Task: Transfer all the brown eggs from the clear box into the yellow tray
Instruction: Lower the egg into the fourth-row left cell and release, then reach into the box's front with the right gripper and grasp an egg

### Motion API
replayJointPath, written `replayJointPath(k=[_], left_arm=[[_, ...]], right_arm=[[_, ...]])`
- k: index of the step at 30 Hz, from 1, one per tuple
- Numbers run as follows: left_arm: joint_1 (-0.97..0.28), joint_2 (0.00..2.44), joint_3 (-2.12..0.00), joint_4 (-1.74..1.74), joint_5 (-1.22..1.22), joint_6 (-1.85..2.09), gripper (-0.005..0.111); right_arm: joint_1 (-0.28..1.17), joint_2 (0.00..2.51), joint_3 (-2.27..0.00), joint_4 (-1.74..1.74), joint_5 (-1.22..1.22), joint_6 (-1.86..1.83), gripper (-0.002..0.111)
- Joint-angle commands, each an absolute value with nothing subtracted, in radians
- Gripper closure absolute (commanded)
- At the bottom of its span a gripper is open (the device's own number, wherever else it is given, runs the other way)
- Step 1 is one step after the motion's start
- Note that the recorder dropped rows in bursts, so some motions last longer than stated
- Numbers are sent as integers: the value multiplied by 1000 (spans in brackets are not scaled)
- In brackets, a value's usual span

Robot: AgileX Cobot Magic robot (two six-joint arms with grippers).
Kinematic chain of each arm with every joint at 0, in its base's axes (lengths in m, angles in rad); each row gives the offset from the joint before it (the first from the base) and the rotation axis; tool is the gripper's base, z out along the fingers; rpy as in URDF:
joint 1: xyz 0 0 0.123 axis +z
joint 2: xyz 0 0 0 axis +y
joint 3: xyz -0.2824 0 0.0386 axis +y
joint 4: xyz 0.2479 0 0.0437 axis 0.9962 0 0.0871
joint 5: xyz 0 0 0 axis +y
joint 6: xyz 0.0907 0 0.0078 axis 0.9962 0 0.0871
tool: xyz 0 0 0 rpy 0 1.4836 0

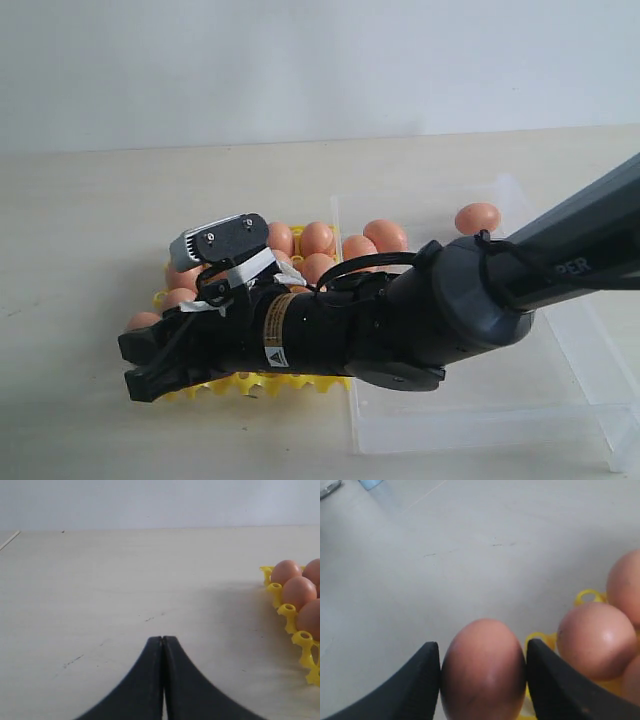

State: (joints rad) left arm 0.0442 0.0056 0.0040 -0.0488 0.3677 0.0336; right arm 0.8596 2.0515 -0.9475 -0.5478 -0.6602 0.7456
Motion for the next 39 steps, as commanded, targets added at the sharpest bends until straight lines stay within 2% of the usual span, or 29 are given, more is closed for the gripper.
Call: replayJointPath(k=[1, 6, 9, 20, 23, 28, 31, 35, 39], left_arm=[[39, 0, 0, -54, 354, 28, 107], [39, 0, 0, -54, 354, 28, 107], [39, 0, 0, -54, 354, 28, 107], [39, 0, 0, -54, 354, 28, 107], [39, 0, 0, -54, 354, 28, 107], [39, 0, 0, -54, 354, 28, 107], [39, 0, 0, -54, 354, 28, 107], [39, 0, 0, -54, 354, 28, 107], [39, 0, 0, -54, 354, 28, 107]], right_arm=[[861, 2067, -947, -548, -691, 695, 89], [861, 2073, -947, -498, -704, 699, 61], [861, 2073, -947, -485, -702, 697, 54], [861, 2014, -947, -450, -657, 663, 54], [857, 1904, -947, -389, -488, 614, 54], [811, 1730, -1006, -306, 139, 355, 54], [743, 1689, -1039, -324, 369, 334, 54], [641, 1691, -1065, -382, 480, 343, 54], [556, 1711, -1067, -382, 454, 349, 54]])
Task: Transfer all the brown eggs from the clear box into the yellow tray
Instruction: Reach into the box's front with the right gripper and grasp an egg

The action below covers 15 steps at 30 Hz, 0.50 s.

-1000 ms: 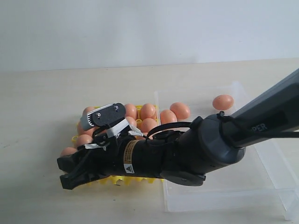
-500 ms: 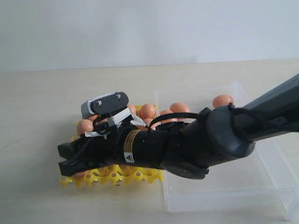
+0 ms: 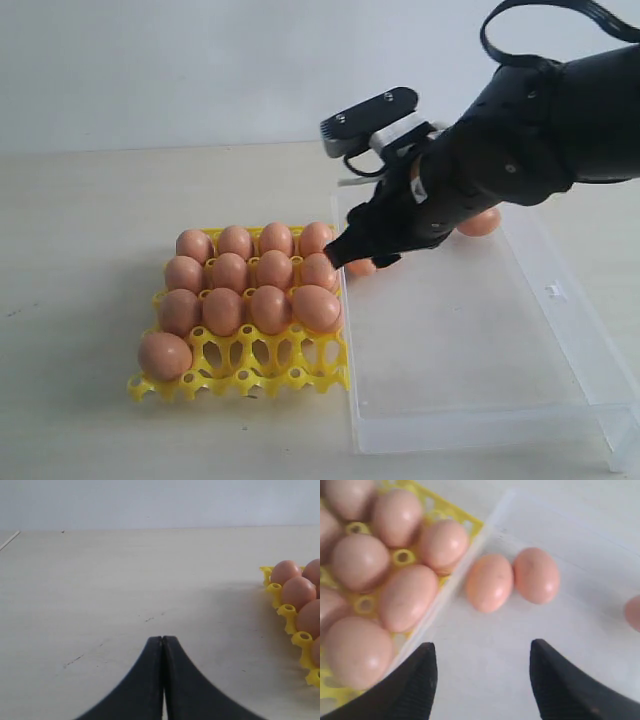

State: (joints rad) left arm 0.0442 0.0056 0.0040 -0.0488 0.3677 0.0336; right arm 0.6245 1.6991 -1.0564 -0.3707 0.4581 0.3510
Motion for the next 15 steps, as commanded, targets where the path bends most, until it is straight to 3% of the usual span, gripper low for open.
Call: replayJointPath(k=[1, 7, 10, 15], left_arm=[[39, 0, 0, -54, 354, 28, 107], [39, 0, 0, -54, 354, 28, 107], [39, 0, 0, -54, 354, 28, 107], [39, 0, 0, -54, 354, 28, 107]], right_arm=[[534, 1723, -1067, -380, 433, 360, 54], [445, 1813, -1156, -366, 399, 360, 51], [435, 1879, -1243, -353, 463, 329, 45], [435, 1976, -1358, -274, 508, 249, 45]])
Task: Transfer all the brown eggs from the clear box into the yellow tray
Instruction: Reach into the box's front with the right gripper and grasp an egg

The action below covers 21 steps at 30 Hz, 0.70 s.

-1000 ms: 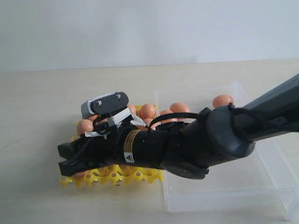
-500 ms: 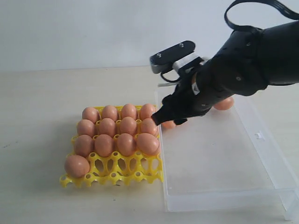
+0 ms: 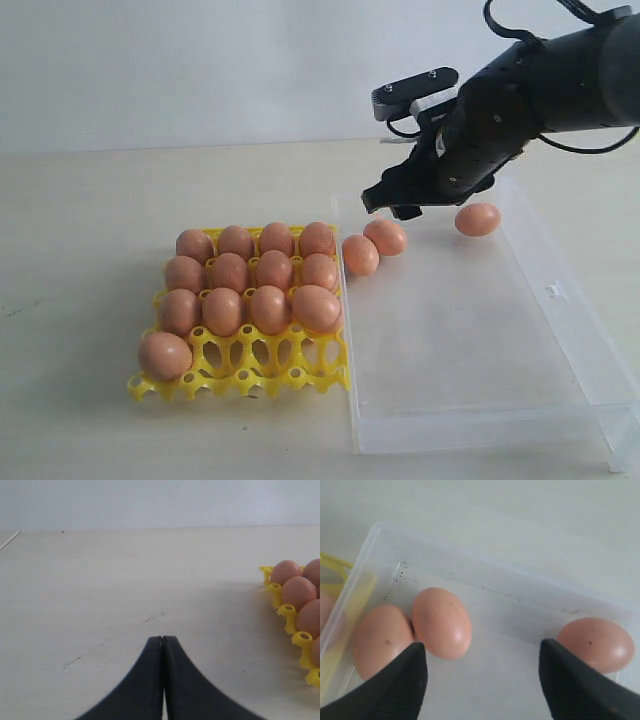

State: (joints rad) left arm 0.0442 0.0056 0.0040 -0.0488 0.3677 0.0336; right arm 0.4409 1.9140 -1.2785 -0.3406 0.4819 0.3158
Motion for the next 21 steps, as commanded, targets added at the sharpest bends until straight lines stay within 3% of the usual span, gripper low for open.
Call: replayJointPath(k=[1, 18, 21], left_arm=[[39, 0, 0, -54, 354, 28, 107], [39, 0, 0, -54, 354, 28, 107], [39, 0, 0, -54, 354, 28, 107]], right_arm=[[435, 1997, -1378, -249, 510, 223, 45], [435, 2179, -1476, -175, 498, 201, 47], [435, 2189, -1476, -163, 494, 199, 64]])
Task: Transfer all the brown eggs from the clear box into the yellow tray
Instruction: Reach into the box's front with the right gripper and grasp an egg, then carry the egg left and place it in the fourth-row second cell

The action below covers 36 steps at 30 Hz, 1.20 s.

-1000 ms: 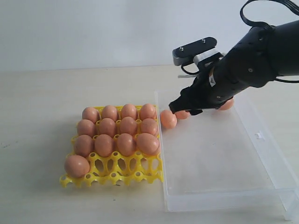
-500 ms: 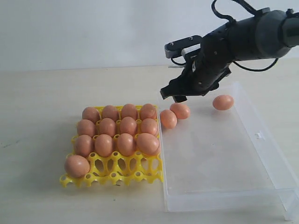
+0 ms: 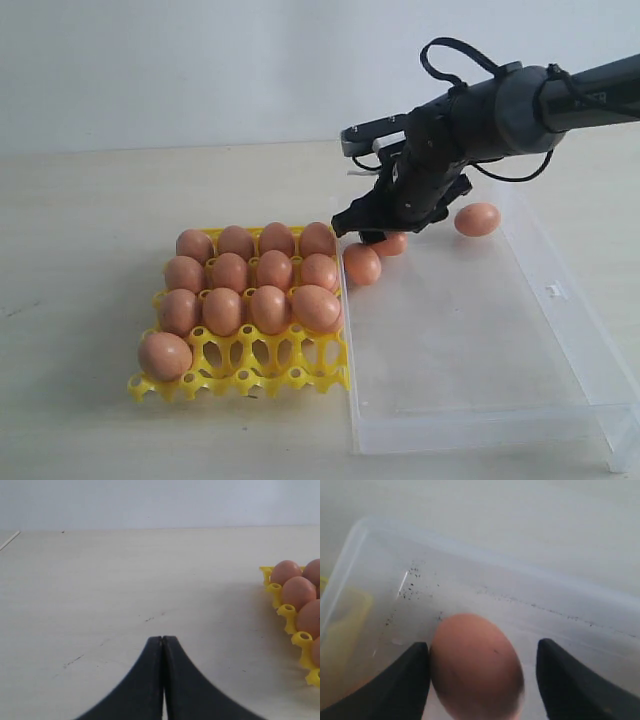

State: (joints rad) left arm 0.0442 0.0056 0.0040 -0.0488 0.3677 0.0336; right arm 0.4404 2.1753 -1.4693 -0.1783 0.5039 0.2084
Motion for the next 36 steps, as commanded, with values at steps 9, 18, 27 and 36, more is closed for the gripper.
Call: replayJointPath(k=[9, 18, 27, 36], left_arm=[[39, 0, 0, -54, 354, 28, 107], [39, 0, 0, -54, 354, 28, 107], [39, 0, 0, -54, 354, 28, 107], [39, 0, 0, -54, 354, 28, 107]], right_arm=[[440, 2089, -1429, -151, 411, 176, 108], [589, 1824, -1009, -65, -229, 187, 108], [762, 1779, -809, -292, -562, 510, 108], [814, 1871, -773, -407, -678, 673, 108]])
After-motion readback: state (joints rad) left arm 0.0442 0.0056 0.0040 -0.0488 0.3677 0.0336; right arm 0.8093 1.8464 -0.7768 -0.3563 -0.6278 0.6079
